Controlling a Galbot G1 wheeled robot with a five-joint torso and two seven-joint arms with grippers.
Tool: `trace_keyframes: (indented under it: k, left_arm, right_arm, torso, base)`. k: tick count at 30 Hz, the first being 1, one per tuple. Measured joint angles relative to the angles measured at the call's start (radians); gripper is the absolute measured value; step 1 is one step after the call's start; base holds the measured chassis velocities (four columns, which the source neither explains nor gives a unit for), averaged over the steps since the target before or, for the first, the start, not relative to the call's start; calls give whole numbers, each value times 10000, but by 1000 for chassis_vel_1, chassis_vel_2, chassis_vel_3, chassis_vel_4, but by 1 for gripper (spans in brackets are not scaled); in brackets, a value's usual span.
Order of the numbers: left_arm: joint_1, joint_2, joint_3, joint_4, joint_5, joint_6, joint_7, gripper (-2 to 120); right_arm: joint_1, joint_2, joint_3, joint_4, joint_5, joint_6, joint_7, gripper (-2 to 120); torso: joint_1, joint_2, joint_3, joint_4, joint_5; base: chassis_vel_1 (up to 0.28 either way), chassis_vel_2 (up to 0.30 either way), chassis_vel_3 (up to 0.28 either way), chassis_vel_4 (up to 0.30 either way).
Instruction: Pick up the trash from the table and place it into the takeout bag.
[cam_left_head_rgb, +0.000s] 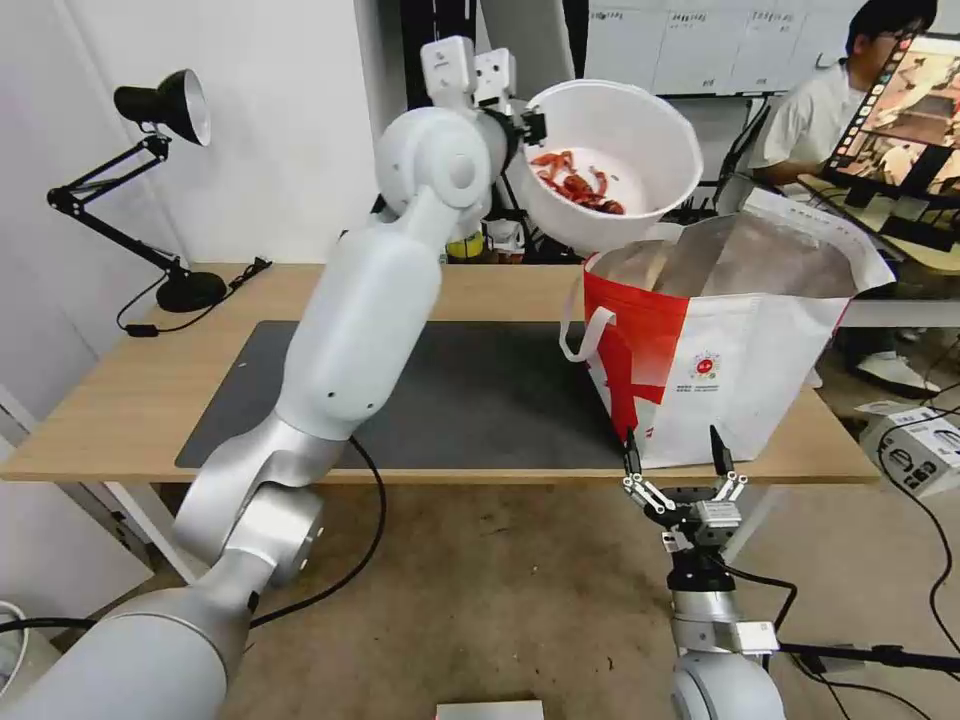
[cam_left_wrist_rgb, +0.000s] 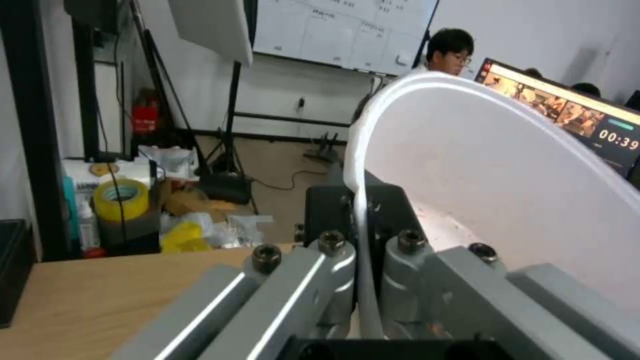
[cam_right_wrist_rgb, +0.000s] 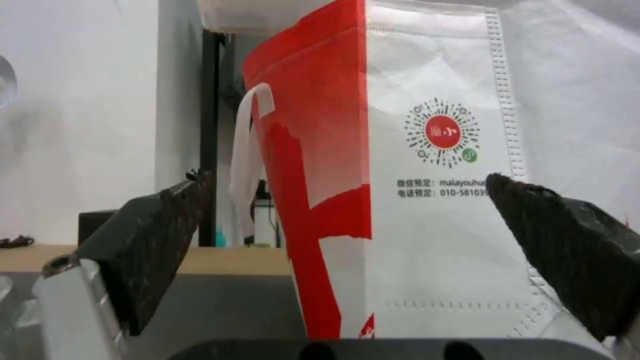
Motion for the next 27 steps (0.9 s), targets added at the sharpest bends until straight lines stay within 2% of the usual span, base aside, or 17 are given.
trace_keyframes:
  k: [4, 14, 27]
  left_arm:
    - [-4, -292, 298, 161, 214, -158, 3, 0]
    - [51, -349, 1341, 481, 581, -826, 85, 0]
    - [335, -325, 1844, 534, 849, -1735, 373, 0]
  right_arm:
    - [35, 13, -8, -40, 1, 0, 0, 100]
    - [52, 84, -51, -105, 3, 0, -1, 100]
    - [40, 172, -68, -124, -12, 12, -10, 100]
  torso:
    - [0, 0, 0, -1, 0]
    - [0, 0, 0, -1, 0]
    - [0, -1, 0, 0, 0]
  base:
    - [0, 0, 0, 0]
    - [0, 0, 0, 0]
    - [0, 0, 0, 0]
